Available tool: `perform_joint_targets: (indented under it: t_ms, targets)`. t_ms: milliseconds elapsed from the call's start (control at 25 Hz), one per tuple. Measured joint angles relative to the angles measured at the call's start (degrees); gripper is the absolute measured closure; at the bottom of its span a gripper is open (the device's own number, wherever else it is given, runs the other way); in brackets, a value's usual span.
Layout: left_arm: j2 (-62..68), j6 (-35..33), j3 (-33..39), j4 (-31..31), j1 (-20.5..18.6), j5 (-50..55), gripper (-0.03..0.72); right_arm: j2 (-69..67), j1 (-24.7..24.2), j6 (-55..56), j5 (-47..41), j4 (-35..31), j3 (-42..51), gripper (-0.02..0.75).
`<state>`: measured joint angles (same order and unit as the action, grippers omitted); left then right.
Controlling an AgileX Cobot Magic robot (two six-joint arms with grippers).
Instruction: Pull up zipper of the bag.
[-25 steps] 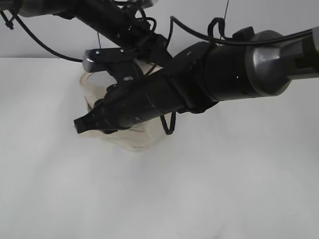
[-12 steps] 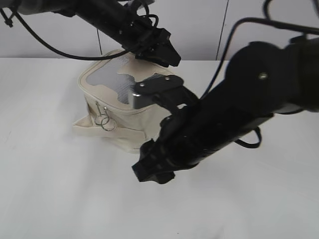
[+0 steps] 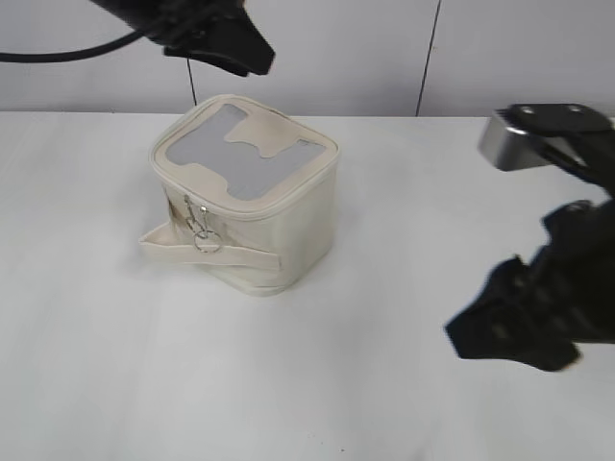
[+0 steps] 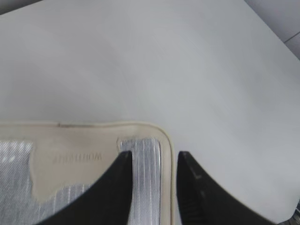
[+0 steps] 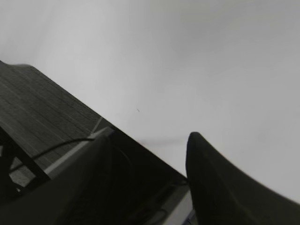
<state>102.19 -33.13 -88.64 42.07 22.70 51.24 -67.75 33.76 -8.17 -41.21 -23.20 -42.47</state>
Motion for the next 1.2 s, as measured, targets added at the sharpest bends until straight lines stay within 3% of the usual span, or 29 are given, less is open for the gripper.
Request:
perform_joint_targets:
  t_ms: [240,360,480,600,800,1080,1200]
  targets:
    - [-32.72,9.10,27.71,-8.18,0.00,-10.18,0.440,17.50,-0.60,9.41,-20.03,17.57,0.75,0.325]
    - [-51.38,18.62,39.33,-15.98,0.00,-10.21,0.440,27.58,-0.65,10.83,-25.20,20.87,0.87,0.324]
    - [-68.71,27.40,46.61,-24.31,0.00,-5.35,0.440,36.90,-0.65,11.09,-27.19,21.53,3.09,0.324]
    - [-82.02,33.13,50.05,-31.88,0.00,3.37,0.440,47.53,-0.65,11.02,-27.99,22.07,6.91,0.324]
    - [-98.53,35.14,52.50,-40.53,-1.57,11.03,0.440,63.01,-0.65,10.65,-28.22,23.82,10.90,0.333]
    - [-102.61,35.37,57.78,-40.94,-4.52,9.35,0.440,68.13,-0.65,10.60,-25.81,24.76,11.64,0.339]
    - [-102.61,35.27,57.96,-40.74,-4.72,9.24,0.440,68.13,-0.65,10.73,-20.82,24.62,13.28,0.339]
